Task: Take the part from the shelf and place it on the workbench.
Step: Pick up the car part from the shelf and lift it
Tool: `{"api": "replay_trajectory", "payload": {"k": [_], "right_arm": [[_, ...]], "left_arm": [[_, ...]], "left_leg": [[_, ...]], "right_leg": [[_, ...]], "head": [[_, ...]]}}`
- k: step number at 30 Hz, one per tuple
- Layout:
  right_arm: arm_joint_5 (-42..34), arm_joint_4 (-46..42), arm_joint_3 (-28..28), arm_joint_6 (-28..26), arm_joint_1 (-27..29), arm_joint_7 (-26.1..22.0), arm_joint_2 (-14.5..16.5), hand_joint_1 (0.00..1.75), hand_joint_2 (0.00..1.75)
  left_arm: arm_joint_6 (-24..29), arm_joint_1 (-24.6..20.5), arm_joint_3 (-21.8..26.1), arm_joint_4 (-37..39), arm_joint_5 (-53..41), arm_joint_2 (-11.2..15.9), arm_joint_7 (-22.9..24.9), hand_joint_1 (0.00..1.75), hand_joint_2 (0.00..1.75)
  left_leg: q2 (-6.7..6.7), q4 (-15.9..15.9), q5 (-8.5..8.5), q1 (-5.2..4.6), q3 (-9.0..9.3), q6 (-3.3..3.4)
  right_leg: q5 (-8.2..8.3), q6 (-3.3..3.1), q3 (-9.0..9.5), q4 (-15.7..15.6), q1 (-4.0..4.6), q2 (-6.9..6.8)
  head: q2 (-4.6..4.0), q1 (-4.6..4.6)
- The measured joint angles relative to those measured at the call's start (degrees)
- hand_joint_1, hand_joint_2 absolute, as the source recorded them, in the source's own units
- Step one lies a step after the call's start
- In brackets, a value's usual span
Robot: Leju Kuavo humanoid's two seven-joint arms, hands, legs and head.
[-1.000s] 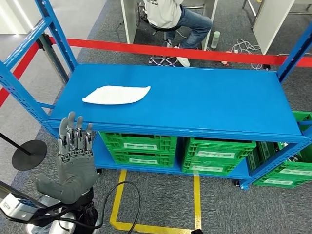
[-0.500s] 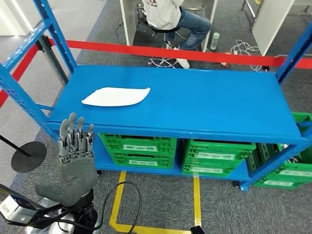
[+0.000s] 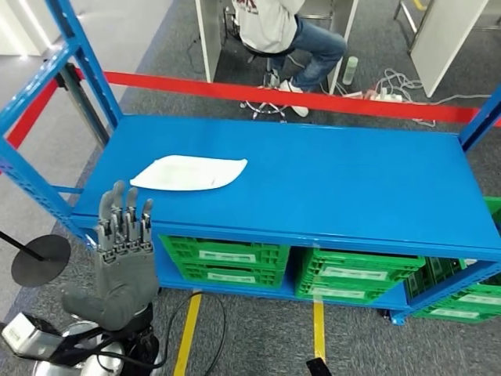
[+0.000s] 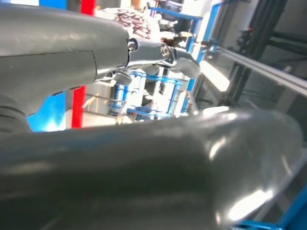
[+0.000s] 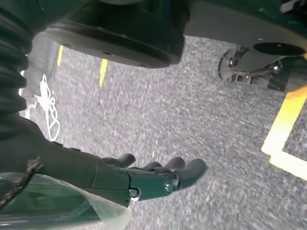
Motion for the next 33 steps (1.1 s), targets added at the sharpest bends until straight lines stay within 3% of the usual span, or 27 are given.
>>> {"api": "replay_trajectory", "payload": {"k": [2, 3, 7, 8, 9, 11, 13, 16, 18, 21, 23, 24, 25, 26, 28, 30, 32, 33], "right_arm": [[0.12, 0.0, 0.01, -0.04, -0.03, -0.15, 0.08, 0.0, 1.75], [0.18, 0.01, 0.01, -0.05, 0.02, -0.18, 0.13, 0.0, 1.75], [0.25, 0.01, 0.01, -0.04, 0.2, -0.07, 0.16, 0.0, 1.75], [0.25, 0.01, 0.01, -0.04, 0.22, 0.02, 0.16, 0.0, 1.75], [0.25, 0.01, 0.01, -0.04, 0.25, 0.1, 0.16, 0.0, 1.75], [0.24, 0.01, 0.01, -0.06, 0.33, 0.27, 0.17, 0.0, 1.75], [0.23, 0.02, 0.01, -0.09, 0.37, 0.4, 0.19, 0.0, 1.75], [0.18, 0.03, 0.01, -0.08, 0.36, 0.46, 0.18, 0.0, 1.75], [0.08, 0.03, 0.01, -0.04, 0.39, 0.38, 0.17, 0.0, 1.75], [-0.34, 0.01, -0.02, -0.07, 0.17, -0.15, 0.15, 0.0, 1.75], [-0.61, -0.01, -0.04, -0.16, -0.02, -0.42, 0.12, 0.0, 1.75], [-0.64, -0.02, -0.05, -0.24, 0.0, -0.42, 0.09, 0.0, 1.75], [-0.59, -0.02, -0.05, -0.33, 0.12, -0.31, 0.03, 0.0, 1.75], [-0.42, -0.02, -0.05, -0.41, 0.32, -0.14, -0.03, 0.0, 1.75], [0.09, 0.03, -0.04, -0.42, 0.67, 0.11, -0.07, 0.0, 1.75], [0.41, 0.07, -0.03, -0.37, 0.77, 0.14, -0.03, 0.0, 1.75], [0.44, 0.07, -0.03, -0.37, 0.76, 0.13, -0.03, 0.0, 1.75], [0.48, 0.07, -0.04, -0.37, 0.76, 0.09, -0.04, 0.0, 1.75]], "left_arm": [[0.02, -0.09, 0.01, 0.01, -0.11, -0.04, -0.01, 0.0, 0.0], [0.04, -0.14, 0.02, 0.01, -0.15, -0.04, -0.03, 0.0, 0.0], [0.27, -0.06, 0.03, 0.03, -0.18, 0.02, -0.07, 0.0, 0.0], [0.29, -0.04, 0.04, 0.04, -0.19, 0.04, -0.07, 0.0, 0.0], [0.3, -0.05, 0.03, 0.04, -0.19, 0.04, -0.07, 0.0, 0.0], [0.33, -0.06, 0.03, 0.05, -0.19, 0.04, -0.06, 0.0, 0.0], [0.41, -0.07, 0.03, 0.08, -0.2, 0.05, -0.03, 0.0, 0.0], [0.47, 0.02, 0.03, 0.11, -0.2, 0.0, 0.04, 0.0, 0.0], [0.46, 0.01, -0.01, 0.11, -0.19, -0.07, 0.06, 0.0, 0.0], [0.47, 0.01, -0.07, 0.13, -0.19, -0.12, 0.08, 0.0, 0.0], [0.53, 0.04, -0.08, 0.19, -0.18, -0.11, 0.08, 0.0, 0.0], [0.59, 0.04, -0.08, 0.22, -0.18, -0.11, 0.08, 0.0, 0.0], [0.66, 0.04, -0.09, 0.24, -0.17, -0.11, 0.08, 0.0, 0.0], [0.72, 0.04, -0.09, 0.25, -0.17, -0.11, 0.08, 0.0, 0.0], [0.86, 0.03, -0.07, 0.25, -0.17, -0.11, 0.08, 0.0, 0.0], [0.96, 0.02, -0.04, 0.25, -0.17, -0.11, 0.08, 0.0, 0.0], [0.96, 0.02, -0.04, 0.25, -0.17, -0.11, 0.09, 0.0, 0.0], [0.97, 0.04, -0.04, 0.25, -0.18, -0.1, 0.1, 0.0, 0.0]], "left_leg": [[-0.01, 1.45, 0.03, 0.02, -0.63, -0.51], [-0.05, 3.42, 0.01, 0.05, -1.8, -0.82], [-0.08, 15.93, -4.13, 0.68, -10.75, -2.12], [-0.08, 16.75, -4.07, 0.81, -12.01, -2.28], [-0.07, 15.6, -2.54, 0.92, -12.34, -2.36], [-0.07, 9.17, 3.07, 1.03, -10.84, -2.28], [0.02, 3.79, 5.73, 0.76, -9.55, -1.81], [-0.01, 2.32, 6.06, 0.45, -9.47, -0.5], [0.05, 1.92, 6.5, 0.62, -9.29, 0.28], [0.3, 1.66, 6.66, 0.58, -9.26, 0.95], [0.37, 1.68, 6.62, 0.38, -9.29, 1.09], [0.34, 1.7, 6.59, 0.34, -9.26, 1.16], [0.28, 1.75, 6.55, 0.33, -9.21, 1.19], [0.19, 1.88, 6.46, 0.3, -9.18, 1.16], [-0.04, 2.5, 6.19, -0.04, -9.41, 1.02], [-0.18, 3.01, 6.0, -0.38, -9.7, 0.94], [-0.19, 3.1, 5.95, -0.39, -9.74, 0.98], [-0.17, 3.04, 6.05, -0.42, -9.77, 1.02]], "right_leg": [[-0.04, -0.47, 0.85, -0.34, -0.29, 0.04], [-0.19, -0.64, 1.35, -0.64, -0.5, 0.0], [-1.22, -1.28, 2.59, -1.01, -0.71, -0.01], [-1.45, -1.29, 2.87, -1.01, -0.72, 0.08], [-1.69, -1.24, 3.24, -1.0, -0.75, 0.19], [-2.14, -1.0, 3.97, -1.02, -0.82, 0.33], [-2.41, -0.46, 4.22, -0.97, -0.77, 0.32], [-2.67, 0.66, 4.12, -1.01, -0.69, 0.12], [-3.92, 1.25, 3.55, 0.27, -0.74, 0.1], [-8.98, 1.57, -0.37, 9.34, -0.72, 0.12], [-10.4, 1.61, -2.13, 14.05, -0.69, 0.11], [-9.56, 1.63, -1.6, 13.47, -0.72, 0.11], [-7.85, 1.8, -0.04, 10.73, -0.8, 0.11], [-6.1, 2.17, 2.0, 6.83, -0.99, 0.12], [-4.56, 3.29, 5.38, 0.24, -1.29, 0.22], [-4.91, 3.79, 6.4, -1.7, -1.36, 0.34], [-4.85, 3.54, 6.56, -1.71, -1.4, 0.37], [-4.83, 3.09, 6.54, -1.52, -1.38, 0.35]], "head": [[0.01, -0.08], [0.01, -0.27], [0.0, -0.63], [0.0, -0.65], [0.0, -0.64], [0.0, -0.63], [0.0, -0.67], [0.0, -0.73], [0.0, -0.58], [0.0, -0.2], [0.0, -0.2], [0.0, -0.19], [0.0, -0.21], [0.0, -0.19], [0.0, 0.01], [0.0, 0.21], [0.0, 0.18], [0.0, 0.11]]}}
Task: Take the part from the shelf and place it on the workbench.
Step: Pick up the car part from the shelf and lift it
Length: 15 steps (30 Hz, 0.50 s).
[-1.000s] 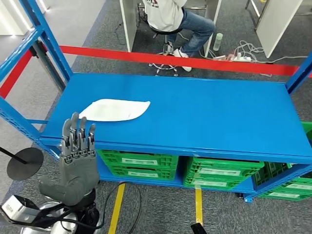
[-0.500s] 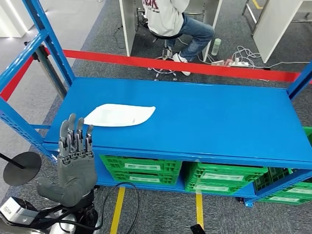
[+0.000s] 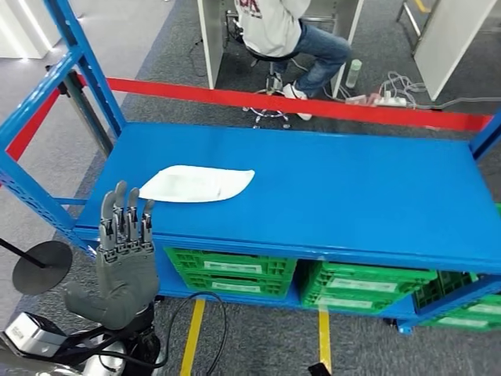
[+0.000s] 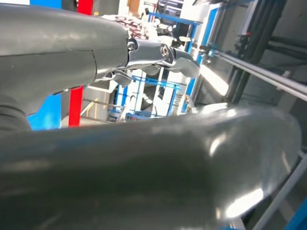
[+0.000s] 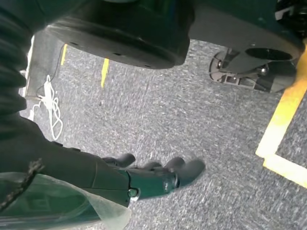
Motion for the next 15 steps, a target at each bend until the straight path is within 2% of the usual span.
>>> {"api": "replay_trajectory", "payload": {"k": [3, 7, 15], "right_arm": [[0.25, 0.0, 0.0, -0.17, 0.03, -0.17, 0.0, 0.0, 1.75], [0.32, 0.0, 0.01, -0.28, 0.04, -0.22, 0.01, 0.0, 1.75], [0.32, 0.0, 0.02, 0.3, 0.02, -0.15, 0.01, 0.0, 1.75]], "left_arm": [[0.1, 0.04, 0.01, 0.0, 0.0, 0.05, 0.03, 0.0, 0.0], [0.17, 0.03, 0.02, 0.0, 0.01, 0.06, 0.03, 0.0, 0.0], [0.17, 0.03, 0.02, 0.0, 0.01, 0.06, 0.03, 0.0, 0.0]], "left_leg": [[0.05, -0.43, 0.34, -0.02, 0.06, -0.12], [0.05, -0.7, 0.46, 0.22, 0.2, -0.54], [0.05, -0.73, 0.43, 0.31, 0.19, -0.69]], "right_leg": [[-0.03, -1.36, -0.21, 0.39, 0.26, -0.03], [-0.12, -1.71, -0.2, 0.39, 0.56, -0.06], [-0.16, -1.81, -0.28, 0.4, 0.61, -0.06]], "head": [[0.0, -0.29], [0.0, -0.32], [0.0, -0.3]]}}
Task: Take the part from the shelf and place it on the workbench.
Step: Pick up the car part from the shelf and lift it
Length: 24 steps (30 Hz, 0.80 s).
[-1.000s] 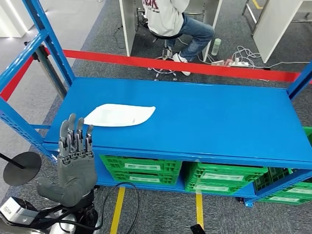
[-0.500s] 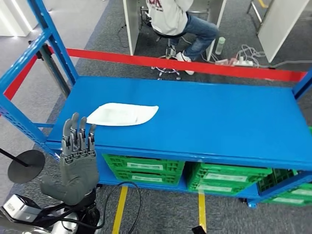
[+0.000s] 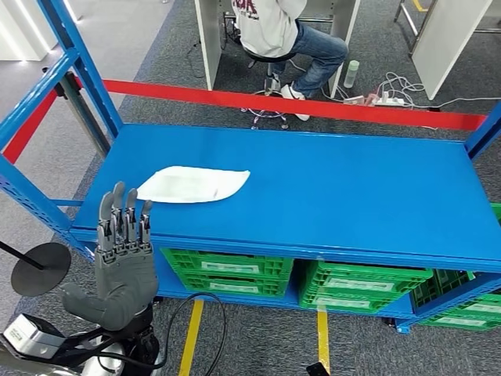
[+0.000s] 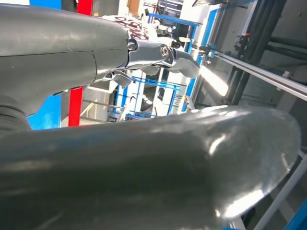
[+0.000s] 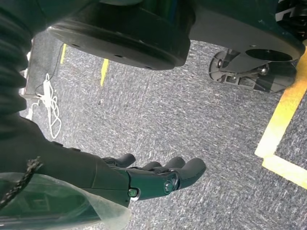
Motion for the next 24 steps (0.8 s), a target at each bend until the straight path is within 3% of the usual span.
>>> {"api": "replay_trajectory", "payload": {"k": [12, 16, 19, 23, 24], "right_arm": [[0.1, 0.0, 0.01, 0.71, -0.16, 0.58, 0.0, 0.0, 1.75], [0.43, 0.0, -0.01, 0.68, -0.2, 0.67, 0.0, 0.0, 1.75], [1.11, 0.0, 0.04, 0.7, -0.35, 0.89, 0.0, 0.0, 1.75], [1.94, 0.0, 0.13, 1.01, -0.61, 1.29, 0.0, 0.0, 1.75], [2.13, 0.0, 0.17, 1.1, -0.68, 1.42, 0.0, 0.0, 1.75]], "left_arm": [[-0.35, -0.94, 0.11, 0.18, 0.43, 0.15, 1.71, 0.0, 0.0], [-0.13, -2.32, 0.35, 0.6, -0.38, 0.67, 2.43, 0.0, 1.75], [-0.87, -4.5, 0.75, 1.32, -2.12, 1.71, 4.52, 0.0, 1.75], [-2.38, -10.22, 1.56, 4.0, -7.31, 4.54, 8.23, 0.0, 0.0], [-2.64, -11.89, 1.85, 5.04, -9.15, 5.26, 9.05, 0.0, 0.0]], "left_leg": [[0.0, 0.04, -0.04, -0.08, 0.01, -0.05], [0.0, 0.04, -0.04, -0.08, 0.01, -0.05], [-0.02, 0.04, -0.04, -0.06, 0.01, -0.05], [-0.02, 0.03, 0.04, -0.02, 0.0, -0.17], [-0.02, 0.03, 0.07, -0.01, -0.01, -0.19]], "right_leg": [[0.03, -0.01, -0.04, -0.08, -0.07, 0.0], [0.07, -0.05, 0.15, -0.08, -0.06, 0.01], [0.07, -0.06, 0.02, -0.08, -0.05, -0.03], [0.12, -0.11, 0.12, -0.07, -0.02, -0.02], [0.14, -0.12, 0.15, -0.07, -0.01, -0.02]], "head": [[0.0, 0.01], [0.0, -0.01], [0.0, 0.01], [0.0, 0.0], [0.0, 0.01]]}}
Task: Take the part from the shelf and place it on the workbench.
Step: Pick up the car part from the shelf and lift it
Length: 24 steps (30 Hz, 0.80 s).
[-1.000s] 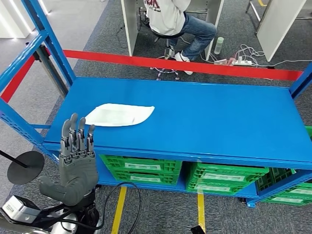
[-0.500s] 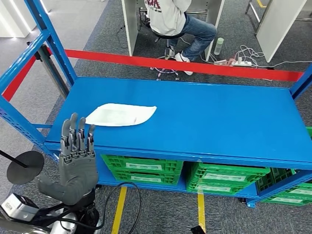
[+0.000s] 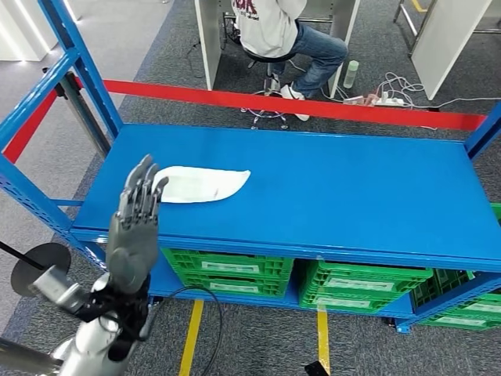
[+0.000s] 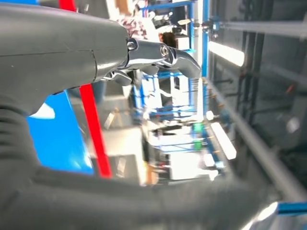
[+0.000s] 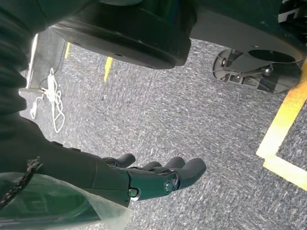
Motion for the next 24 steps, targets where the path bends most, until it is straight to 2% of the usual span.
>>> {"api": "replay_trajectory", "payload": {"k": [5, 9, 17, 21, 24], "right_arm": [[0.99, 0.0, 0.57, 0.9, -0.49, 0.7, -0.05, 0.0, 1.75], [1.71, 0.0, 1.54, 1.8, -0.87, 1.34, -0.15, 0.0, 1.75], [2.04, 0.0, 2.8, 2.43, -1.1, 1.79, -0.31, 0.0, 1.75], [2.31, 0.0, 3.2, 2.77, -1.25, 1.91, -0.43, 0.0, 1.75], [2.4, 0.0, 3.32, 2.86, -1.38, 2.04, -0.48, 0.0, 1.75]], "left_arm": [[0.81, -9.09, 0.19, 5.85, -11.26, 2.31, 3.58, 0.0, 0.0], [1.2, -16.84, -2.42, 11.61, -20.6, 3.73, 6.51, 0.0, 0.0], [-1.6, -26.88, -8.26, 19.83, -27.81, 5.49, 10.54, 0.0, 0.0], [-3.78, -32.28, -11.88, 24.22, -31.66, 5.75, 13.72, 0.0, 1.75], [-6.36, -36.72, -15.12, 28.42, -35.29, 5.63, 17.52, 0.0, 1.75]], "left_leg": [[0.0, 0.0, 0.07, 0.01, -0.01, -0.01], [0.0, 0.02, 0.11, 0.0, -0.03, 0.01], [0.0, 0.04, 0.13, 0.0, -0.08, 0.02], [0.01, 0.04, 0.14, 0.0, -0.1, 0.01], [0.01, 0.04, 0.17, 0.0, -0.1, -0.02]], "right_leg": [[0.09, -0.07, 0.03, 0.01, 0.0, 0.01], [0.17, -0.09, 0.03, 0.01, 0.0, 0.02], [0.18, -0.09, -0.04, 0.01, 0.0, 0.04], [0.19, -0.1, -0.05, 0.01, 0.01, 0.09], [0.21, -0.12, -0.06, 0.01, 0.0, 0.07]], "head": [[0.0, 0.01], [0.0, 0.01], [0.0, 0.0], [0.0, 0.0], [0.0, -0.01]]}}
